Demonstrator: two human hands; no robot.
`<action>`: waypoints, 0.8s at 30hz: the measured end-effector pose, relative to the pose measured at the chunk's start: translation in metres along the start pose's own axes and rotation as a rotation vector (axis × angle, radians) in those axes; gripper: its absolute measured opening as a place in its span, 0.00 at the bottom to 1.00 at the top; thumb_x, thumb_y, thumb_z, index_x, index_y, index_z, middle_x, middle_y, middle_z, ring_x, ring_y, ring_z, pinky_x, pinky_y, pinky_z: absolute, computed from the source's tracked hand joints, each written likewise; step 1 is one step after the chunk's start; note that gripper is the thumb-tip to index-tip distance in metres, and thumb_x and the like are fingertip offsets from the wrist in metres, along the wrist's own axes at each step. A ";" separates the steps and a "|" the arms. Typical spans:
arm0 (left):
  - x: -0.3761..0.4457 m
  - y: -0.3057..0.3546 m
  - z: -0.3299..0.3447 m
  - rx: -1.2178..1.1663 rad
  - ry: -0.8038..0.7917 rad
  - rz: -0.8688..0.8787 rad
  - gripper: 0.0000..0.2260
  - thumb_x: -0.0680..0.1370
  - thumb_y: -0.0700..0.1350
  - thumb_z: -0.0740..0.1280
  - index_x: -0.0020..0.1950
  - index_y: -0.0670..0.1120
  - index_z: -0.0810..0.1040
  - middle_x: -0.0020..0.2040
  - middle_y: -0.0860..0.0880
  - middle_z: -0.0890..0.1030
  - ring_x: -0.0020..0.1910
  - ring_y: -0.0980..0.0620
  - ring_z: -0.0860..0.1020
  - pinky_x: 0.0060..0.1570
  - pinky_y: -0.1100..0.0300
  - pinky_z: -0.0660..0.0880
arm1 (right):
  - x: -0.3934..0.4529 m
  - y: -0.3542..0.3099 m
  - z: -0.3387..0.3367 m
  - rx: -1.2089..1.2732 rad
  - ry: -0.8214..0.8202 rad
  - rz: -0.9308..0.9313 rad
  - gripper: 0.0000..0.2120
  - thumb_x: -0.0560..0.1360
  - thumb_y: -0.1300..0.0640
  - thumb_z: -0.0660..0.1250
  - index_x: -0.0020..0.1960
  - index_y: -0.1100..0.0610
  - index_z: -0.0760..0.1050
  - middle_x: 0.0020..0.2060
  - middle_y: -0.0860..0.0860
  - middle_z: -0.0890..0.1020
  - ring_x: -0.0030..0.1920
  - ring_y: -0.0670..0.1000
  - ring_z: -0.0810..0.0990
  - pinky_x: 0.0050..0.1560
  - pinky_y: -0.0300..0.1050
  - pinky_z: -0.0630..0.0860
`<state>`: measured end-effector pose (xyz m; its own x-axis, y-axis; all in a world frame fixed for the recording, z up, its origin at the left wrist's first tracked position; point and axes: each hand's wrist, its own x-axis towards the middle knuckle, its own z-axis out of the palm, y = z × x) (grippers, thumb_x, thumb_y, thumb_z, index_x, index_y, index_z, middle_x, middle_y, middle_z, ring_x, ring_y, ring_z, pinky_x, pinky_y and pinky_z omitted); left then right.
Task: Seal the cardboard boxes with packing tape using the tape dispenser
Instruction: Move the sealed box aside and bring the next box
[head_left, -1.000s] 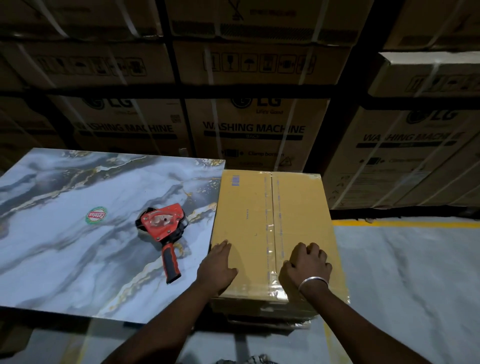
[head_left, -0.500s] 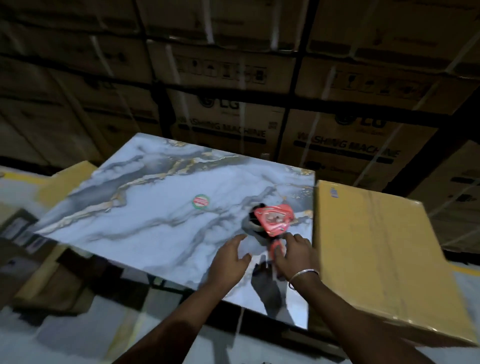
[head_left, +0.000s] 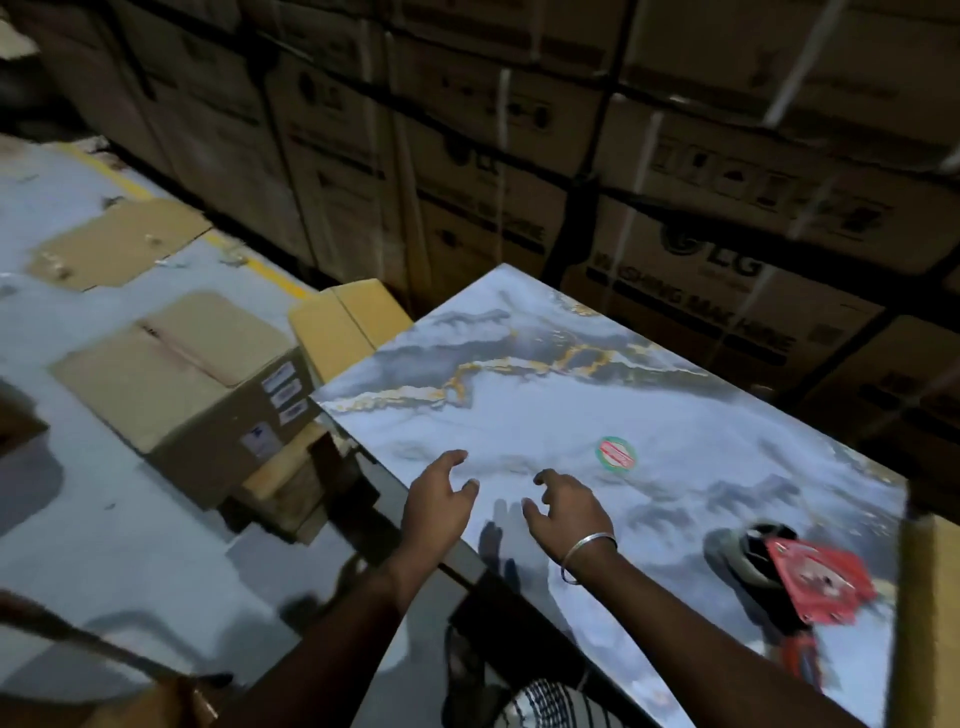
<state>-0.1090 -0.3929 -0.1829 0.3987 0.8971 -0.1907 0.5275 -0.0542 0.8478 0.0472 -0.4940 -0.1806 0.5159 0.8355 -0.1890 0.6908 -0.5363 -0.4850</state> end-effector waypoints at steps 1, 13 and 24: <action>0.013 -0.005 -0.013 -0.005 0.027 -0.010 0.18 0.79 0.44 0.68 0.69 0.50 0.75 0.67 0.53 0.78 0.64 0.50 0.77 0.64 0.56 0.73 | 0.017 -0.015 0.008 0.000 -0.025 -0.023 0.19 0.78 0.46 0.65 0.65 0.53 0.74 0.54 0.52 0.81 0.56 0.54 0.80 0.51 0.48 0.77; 0.147 -0.045 -0.169 -0.116 0.273 -0.232 0.16 0.77 0.43 0.70 0.64 0.45 0.78 0.61 0.46 0.80 0.58 0.48 0.78 0.57 0.56 0.74 | 0.201 -0.191 0.073 0.049 -0.295 -0.241 0.20 0.79 0.48 0.67 0.67 0.57 0.75 0.52 0.56 0.83 0.54 0.58 0.81 0.49 0.48 0.76; 0.270 -0.139 -0.322 -0.207 0.489 -0.412 0.15 0.76 0.48 0.67 0.63 0.50 0.77 0.63 0.48 0.79 0.60 0.45 0.78 0.61 0.47 0.76 | 0.329 -0.356 0.153 0.023 -0.417 -0.257 0.12 0.77 0.50 0.68 0.55 0.57 0.78 0.51 0.59 0.83 0.53 0.61 0.81 0.48 0.48 0.76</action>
<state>-0.3161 -0.0020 -0.1933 -0.2162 0.9246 -0.3137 0.3899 0.3763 0.8404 -0.1069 -0.0095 -0.2009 0.0804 0.9197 -0.3843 0.7551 -0.3078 -0.5788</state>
